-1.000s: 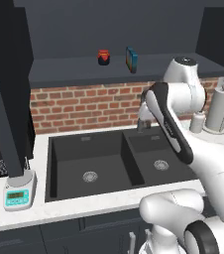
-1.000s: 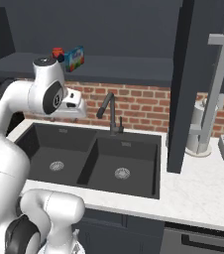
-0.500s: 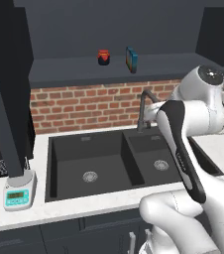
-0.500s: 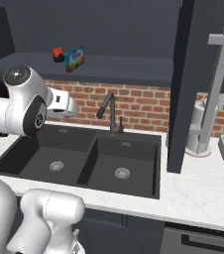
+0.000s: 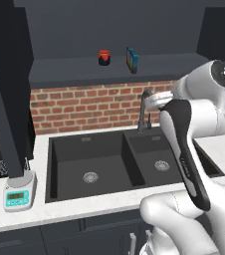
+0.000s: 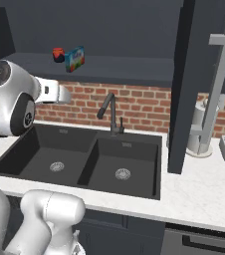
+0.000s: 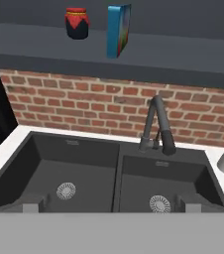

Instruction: Pick the boxed food and place it on the digital scale for weighing, and close the cabinet.

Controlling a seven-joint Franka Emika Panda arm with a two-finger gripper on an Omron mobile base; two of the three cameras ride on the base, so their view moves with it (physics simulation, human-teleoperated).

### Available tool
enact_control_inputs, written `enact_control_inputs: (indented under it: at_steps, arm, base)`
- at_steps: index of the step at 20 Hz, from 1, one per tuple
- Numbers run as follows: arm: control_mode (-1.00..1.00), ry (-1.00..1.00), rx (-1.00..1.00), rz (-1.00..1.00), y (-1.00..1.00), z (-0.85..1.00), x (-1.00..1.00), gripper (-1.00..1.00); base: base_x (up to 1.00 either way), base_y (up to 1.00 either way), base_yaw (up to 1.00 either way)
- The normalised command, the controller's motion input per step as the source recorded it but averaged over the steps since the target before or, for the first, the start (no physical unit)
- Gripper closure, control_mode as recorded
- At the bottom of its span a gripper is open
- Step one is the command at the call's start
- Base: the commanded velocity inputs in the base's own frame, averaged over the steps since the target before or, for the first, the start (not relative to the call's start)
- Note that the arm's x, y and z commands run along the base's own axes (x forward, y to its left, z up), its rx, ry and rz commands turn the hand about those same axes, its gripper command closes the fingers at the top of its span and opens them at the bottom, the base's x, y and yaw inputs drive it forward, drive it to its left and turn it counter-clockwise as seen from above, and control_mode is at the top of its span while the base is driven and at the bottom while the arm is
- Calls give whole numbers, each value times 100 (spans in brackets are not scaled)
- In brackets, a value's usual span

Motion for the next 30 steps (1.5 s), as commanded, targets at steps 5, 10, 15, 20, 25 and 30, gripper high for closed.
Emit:
enact_control_inputs:
  at_steps: [5,10,15,20,25,30]
  arm:
    - [-100,-6,0,-1,19,56,0,-100]
    - [-100,-8,0,-1,11,33,1,-100]
    - [-100,-7,0,-1,3,9,9,-100]
    - [-100,-9,0,-4,1,0,25,-100]
    - [-100,-1,0,-3,0,0,42,-100]
    - [-100,0,0,0,0,10,25,-100]
  base:
    - [0,0,0]
    - [0,0,0]
    - [0,0,0]
    - [0,0,0]
    - [0,0,0]
    - [0,0,0]
